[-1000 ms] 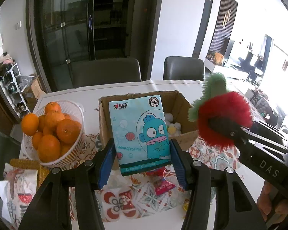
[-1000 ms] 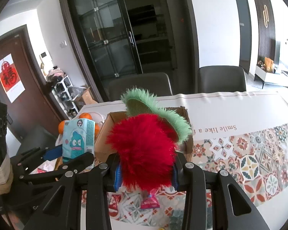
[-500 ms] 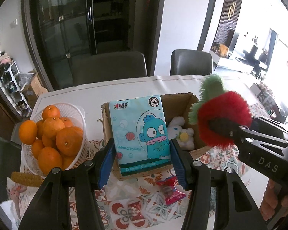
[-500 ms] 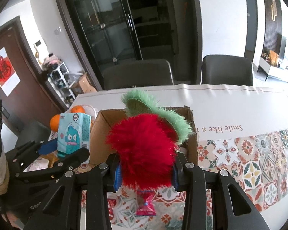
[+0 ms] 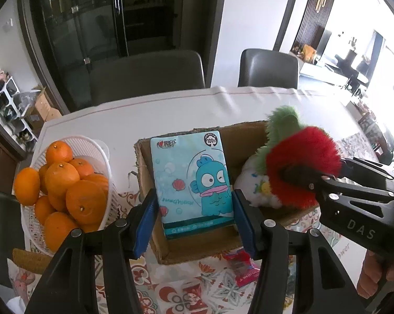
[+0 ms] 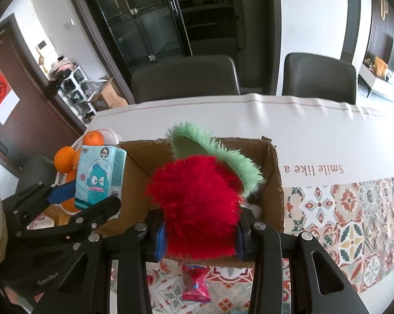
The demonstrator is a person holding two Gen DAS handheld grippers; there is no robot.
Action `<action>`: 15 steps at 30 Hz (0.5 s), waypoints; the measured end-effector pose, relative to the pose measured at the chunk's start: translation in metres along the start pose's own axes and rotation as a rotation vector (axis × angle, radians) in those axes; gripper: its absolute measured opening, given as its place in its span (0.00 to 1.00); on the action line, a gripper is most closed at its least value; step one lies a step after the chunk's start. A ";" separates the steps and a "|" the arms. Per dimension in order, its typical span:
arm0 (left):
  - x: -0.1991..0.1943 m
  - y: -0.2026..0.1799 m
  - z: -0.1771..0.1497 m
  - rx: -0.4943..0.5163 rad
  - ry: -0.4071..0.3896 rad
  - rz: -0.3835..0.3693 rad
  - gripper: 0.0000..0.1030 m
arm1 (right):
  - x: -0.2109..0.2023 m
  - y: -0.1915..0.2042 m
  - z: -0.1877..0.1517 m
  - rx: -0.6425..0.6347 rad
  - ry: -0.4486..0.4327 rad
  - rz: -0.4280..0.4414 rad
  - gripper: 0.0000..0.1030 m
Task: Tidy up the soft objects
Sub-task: 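Lift the tissue pack with the left tool while the right tool carries the strawberry plush over the box, then open the left gripper into the box while the right gripper drops the strawberry plush inside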
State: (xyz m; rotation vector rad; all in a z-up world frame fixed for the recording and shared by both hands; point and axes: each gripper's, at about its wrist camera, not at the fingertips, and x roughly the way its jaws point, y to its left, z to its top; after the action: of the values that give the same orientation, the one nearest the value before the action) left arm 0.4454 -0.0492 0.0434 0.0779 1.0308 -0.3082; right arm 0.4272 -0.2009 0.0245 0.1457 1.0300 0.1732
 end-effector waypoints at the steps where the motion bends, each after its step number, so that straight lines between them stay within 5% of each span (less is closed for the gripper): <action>1: 0.003 0.000 0.001 0.000 0.007 -0.002 0.54 | 0.004 -0.002 0.000 0.007 0.008 0.002 0.39; 10: 0.028 -0.005 0.004 0.012 0.058 0.020 0.52 | 0.027 -0.016 0.000 0.041 0.057 -0.006 0.40; 13: 0.031 -0.006 0.005 0.011 0.063 0.035 0.52 | 0.032 -0.017 0.001 0.043 0.073 -0.007 0.45; 15: 0.030 -0.005 0.003 0.010 0.062 0.043 0.53 | 0.030 -0.017 0.001 0.046 0.069 -0.015 0.57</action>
State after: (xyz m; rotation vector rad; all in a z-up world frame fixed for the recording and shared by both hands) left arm 0.4609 -0.0608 0.0198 0.1189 1.0881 -0.2728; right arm 0.4443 -0.2115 -0.0042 0.1742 1.1040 0.1416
